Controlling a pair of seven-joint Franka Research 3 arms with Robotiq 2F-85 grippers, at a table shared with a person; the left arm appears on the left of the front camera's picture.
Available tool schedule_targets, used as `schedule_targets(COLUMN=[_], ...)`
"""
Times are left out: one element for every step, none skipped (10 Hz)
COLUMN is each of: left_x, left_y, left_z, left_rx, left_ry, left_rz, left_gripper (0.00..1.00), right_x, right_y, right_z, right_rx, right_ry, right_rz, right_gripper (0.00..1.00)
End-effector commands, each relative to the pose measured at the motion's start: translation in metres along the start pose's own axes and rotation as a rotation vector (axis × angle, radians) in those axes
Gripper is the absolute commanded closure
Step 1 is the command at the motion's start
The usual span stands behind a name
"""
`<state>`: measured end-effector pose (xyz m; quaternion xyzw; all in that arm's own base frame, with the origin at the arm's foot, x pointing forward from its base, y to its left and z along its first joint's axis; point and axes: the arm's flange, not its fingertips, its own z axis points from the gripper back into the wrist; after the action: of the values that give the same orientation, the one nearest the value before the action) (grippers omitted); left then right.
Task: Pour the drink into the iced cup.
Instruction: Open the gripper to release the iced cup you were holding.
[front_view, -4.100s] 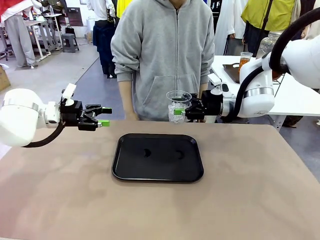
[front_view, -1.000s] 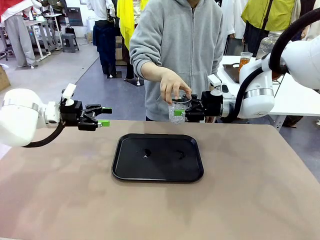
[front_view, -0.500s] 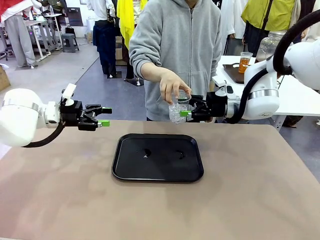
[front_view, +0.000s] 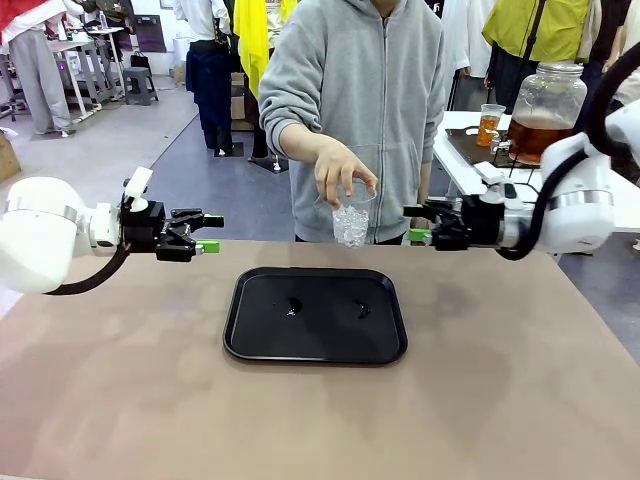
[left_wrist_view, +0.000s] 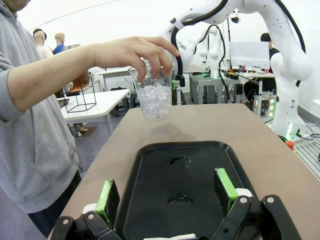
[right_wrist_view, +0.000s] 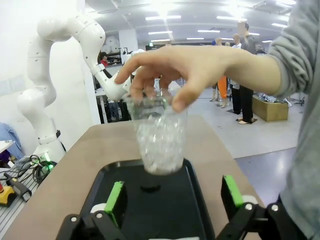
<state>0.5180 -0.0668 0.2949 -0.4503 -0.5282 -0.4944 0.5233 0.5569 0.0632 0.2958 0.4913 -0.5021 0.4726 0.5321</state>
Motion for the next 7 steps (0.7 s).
schedule_targets(left_x=[0.002, 0.002, 0.002, 0.002, 0.002, 0.002, 0.002], left_y=[0.000, 0.000, 0.000, 0.000, 0.000, 0.000, 0.000], left_z=[-0.001, -0.001, -0.001, -0.001, -0.001, -0.001, -0.001], left_rx=[-0.003, -0.003, -0.003, -0.003, -0.003, -0.003, -0.003], left_ry=[-0.006, -0.006, -0.006, -0.006, -0.006, -0.006, -0.006], left_rz=[0.000, 0.000, 0.000, 0.000, 0.000, 0.000, 0.000], left_gripper=[0.00, 0.00, 0.00, 0.00, 0.00, 0.00, 0.00], right_x=[-0.005, -0.011, -0.018, -0.022, -0.016, -0.016, -0.016], right_y=[0.012, 0.014, 0.016, 0.019, 0.012, 0.012, 0.012], right_z=[0.029, 0.043, 0.055, 0.062, 0.055, 0.055, 0.055], right_rx=[0.005, 0.014, 0.022, 0.009, -0.003, -0.003, -0.003], right_ry=[0.012, 0.017, 0.026, 0.026, 0.028, 0.028, 0.028], right_rz=[0.035, 0.041, 0.036, 0.057, 0.013, 0.013, 0.013], right_gripper=[0.00, 0.00, 0.00, 0.00, 0.00, 0.00, 0.00])
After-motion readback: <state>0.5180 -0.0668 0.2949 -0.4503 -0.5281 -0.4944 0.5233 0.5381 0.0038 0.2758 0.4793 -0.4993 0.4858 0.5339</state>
